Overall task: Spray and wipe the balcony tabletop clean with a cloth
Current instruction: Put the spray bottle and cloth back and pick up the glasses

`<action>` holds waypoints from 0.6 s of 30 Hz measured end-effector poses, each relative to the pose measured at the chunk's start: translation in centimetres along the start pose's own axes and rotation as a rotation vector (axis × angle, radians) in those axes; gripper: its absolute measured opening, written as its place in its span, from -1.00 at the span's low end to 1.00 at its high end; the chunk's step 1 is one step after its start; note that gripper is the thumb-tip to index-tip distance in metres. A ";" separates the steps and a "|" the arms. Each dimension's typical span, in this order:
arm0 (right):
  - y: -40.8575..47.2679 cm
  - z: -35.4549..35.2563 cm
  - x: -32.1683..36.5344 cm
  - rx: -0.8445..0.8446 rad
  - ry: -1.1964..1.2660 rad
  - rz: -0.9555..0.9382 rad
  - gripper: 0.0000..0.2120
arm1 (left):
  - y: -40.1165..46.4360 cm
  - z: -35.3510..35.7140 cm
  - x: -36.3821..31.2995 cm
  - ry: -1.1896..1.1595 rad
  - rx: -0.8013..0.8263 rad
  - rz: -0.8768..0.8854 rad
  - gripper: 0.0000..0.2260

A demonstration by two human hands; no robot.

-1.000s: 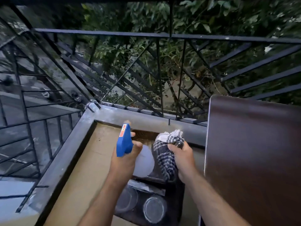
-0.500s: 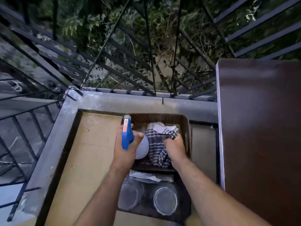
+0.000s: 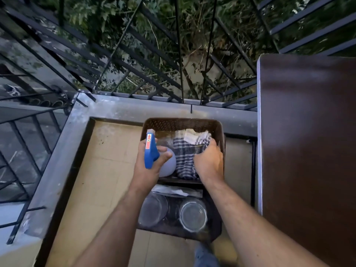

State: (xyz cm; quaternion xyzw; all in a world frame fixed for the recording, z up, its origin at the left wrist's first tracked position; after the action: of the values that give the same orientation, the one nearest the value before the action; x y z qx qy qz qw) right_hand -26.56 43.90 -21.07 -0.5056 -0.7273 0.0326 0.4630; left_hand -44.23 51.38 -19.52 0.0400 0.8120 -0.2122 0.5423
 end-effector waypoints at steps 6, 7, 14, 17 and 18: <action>-2.8 -1.4 -0.3 -0.022 0.029 -0.216 -0.42 | -1.0 -0.8 0.0 0.030 -0.021 -0.007 -0.49; -3.2 -1.7 -0.5 -0.049 0.074 -0.258 -0.47 | -1.1 -1.0 0.1 0.043 -0.014 -0.011 -0.47; -7.0 -3.5 -3.2 -0.199 0.276 -0.420 -0.68 | -2.5 -2.1 -0.6 0.156 -0.030 0.023 -0.42; -8.2 -3.8 -4.7 -0.248 0.321 -0.423 -0.67 | -4.2 -2.5 -1.0 0.139 -0.054 0.039 -0.32; -8.6 -3.9 -5.1 -0.265 0.342 -0.420 -0.67 | -4.9 -2.7 -1.0 0.129 -0.077 0.049 -0.29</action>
State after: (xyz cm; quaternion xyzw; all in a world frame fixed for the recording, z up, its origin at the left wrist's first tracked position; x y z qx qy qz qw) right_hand -29.55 34.15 -17.70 -0.3981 -0.7253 -0.2448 0.5056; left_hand -47.63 48.19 -16.25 0.0523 0.8516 -0.1644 0.4949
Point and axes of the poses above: each hand's wrist, its own y-axis towards the middle knuckle, its own z-axis out of the palm, x = y × z, the point moved 5 cm from there along y, towards the middle knuckle, and after that the axes turned 6 degrees about y, right-handed, at the moved point
